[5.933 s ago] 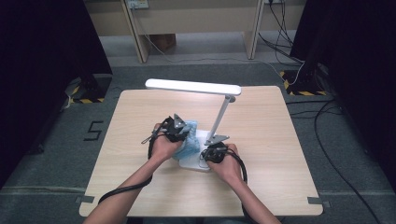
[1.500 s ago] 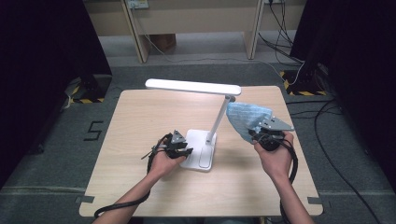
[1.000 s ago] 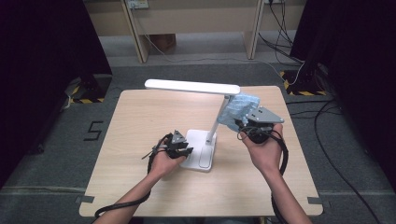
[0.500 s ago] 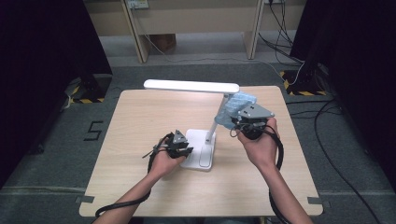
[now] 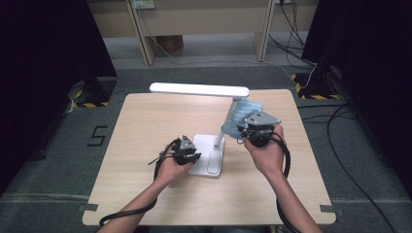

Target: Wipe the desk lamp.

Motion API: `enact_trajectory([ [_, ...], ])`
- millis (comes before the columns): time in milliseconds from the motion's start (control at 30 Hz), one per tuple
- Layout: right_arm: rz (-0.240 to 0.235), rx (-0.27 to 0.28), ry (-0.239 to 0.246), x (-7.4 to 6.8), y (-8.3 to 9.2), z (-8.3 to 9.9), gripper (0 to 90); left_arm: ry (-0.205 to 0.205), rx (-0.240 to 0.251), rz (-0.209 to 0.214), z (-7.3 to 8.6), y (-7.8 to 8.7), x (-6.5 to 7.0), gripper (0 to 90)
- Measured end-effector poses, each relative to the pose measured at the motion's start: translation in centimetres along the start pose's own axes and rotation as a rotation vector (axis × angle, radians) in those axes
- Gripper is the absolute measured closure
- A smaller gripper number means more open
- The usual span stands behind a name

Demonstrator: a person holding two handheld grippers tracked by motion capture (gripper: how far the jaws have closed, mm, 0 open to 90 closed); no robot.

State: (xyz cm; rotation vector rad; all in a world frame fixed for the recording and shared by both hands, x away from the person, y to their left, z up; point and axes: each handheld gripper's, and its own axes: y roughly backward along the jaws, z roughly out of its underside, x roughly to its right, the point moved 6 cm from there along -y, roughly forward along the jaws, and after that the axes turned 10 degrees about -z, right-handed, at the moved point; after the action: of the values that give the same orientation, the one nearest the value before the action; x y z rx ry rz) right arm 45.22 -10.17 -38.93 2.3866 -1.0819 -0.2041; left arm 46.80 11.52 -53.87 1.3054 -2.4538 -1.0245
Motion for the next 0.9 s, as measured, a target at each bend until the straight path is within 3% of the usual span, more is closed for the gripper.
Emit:
enact_trajectory([
  [900,-0.037,-0.064,-0.028,-1.2,-2.9,2.7,76.8,-0.001,0.004,-0.003,0.0,0.0,0.1,68.1],
])
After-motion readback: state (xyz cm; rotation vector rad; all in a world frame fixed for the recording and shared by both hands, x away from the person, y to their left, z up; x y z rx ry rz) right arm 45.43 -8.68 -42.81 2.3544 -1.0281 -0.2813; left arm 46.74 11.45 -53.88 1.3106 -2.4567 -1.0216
